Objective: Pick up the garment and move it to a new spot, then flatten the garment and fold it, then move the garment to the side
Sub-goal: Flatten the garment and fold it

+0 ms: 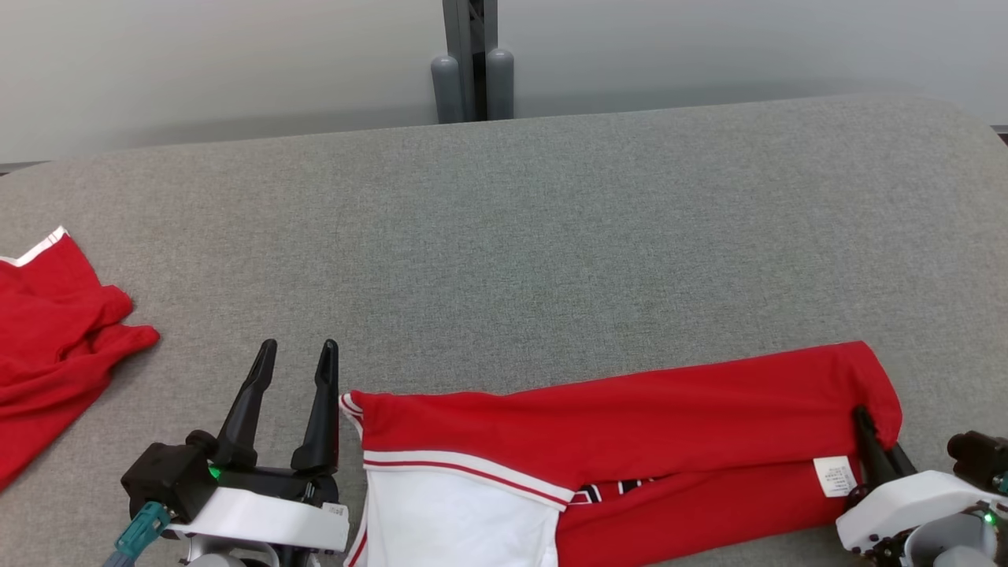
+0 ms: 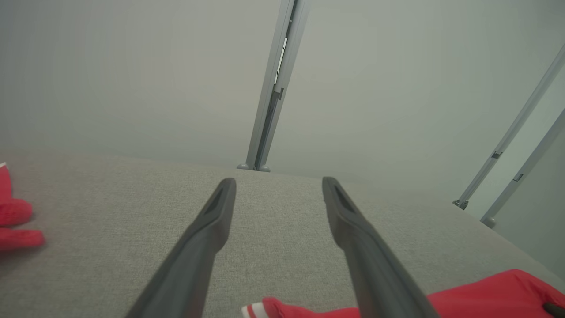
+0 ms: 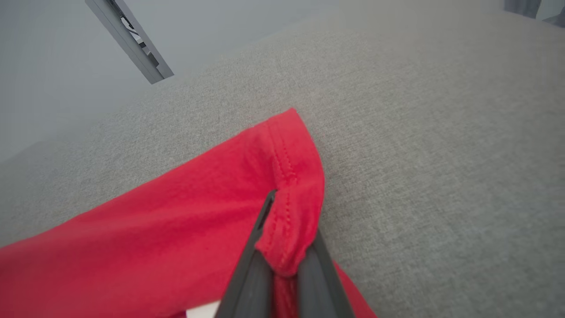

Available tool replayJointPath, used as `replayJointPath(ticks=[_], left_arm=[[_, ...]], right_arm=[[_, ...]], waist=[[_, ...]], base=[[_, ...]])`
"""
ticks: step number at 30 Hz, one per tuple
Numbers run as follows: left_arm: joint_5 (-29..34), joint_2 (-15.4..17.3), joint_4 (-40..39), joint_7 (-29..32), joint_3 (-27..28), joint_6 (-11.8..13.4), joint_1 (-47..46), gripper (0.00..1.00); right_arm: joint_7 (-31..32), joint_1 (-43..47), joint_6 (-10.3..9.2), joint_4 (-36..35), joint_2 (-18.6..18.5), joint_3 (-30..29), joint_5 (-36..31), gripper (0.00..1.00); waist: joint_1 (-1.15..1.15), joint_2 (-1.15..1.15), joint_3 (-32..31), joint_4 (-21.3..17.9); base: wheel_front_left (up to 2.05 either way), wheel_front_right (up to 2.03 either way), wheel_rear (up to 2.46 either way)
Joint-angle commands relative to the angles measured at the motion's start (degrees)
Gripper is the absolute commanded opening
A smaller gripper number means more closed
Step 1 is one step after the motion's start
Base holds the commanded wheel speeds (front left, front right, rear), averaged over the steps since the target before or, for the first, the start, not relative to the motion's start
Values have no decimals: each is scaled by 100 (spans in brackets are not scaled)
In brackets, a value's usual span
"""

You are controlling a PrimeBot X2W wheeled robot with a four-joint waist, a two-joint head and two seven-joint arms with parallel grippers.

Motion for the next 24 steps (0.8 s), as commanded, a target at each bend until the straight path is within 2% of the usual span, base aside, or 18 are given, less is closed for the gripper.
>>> replayJointPath(ticks=[1,9,13,19,24], left_arm=[[-21,22,12,-17,17,-7,-22,100],[-42,21,21,-17,5,-7,-23,100],[-69,23,29,-17,-3,-7,-29,100],[-109,21,42,-17,4,-7,6,100],[-141,21,59,-17,92,-7,34,100]], right_arm=[[-8,-73,-1,62,-100,-19,-33,0],[-9,-484,-1,582,-738,-140,-105,0],[-9,-660,-1,783,-914,-184,-153,0],[59,-704,-1,620,-963,221,-108,0],[465,-617,0,172,-1077,632,121,0]], waist=[[0,0,-4,2],[0,0,-36,23],[0,0,-48,46],[0,0,-72,31],[0,0,-154,-63]], base=[[0,0,0],[0,0,0],[0,0,0],[0,0,0],[0,0,0]])
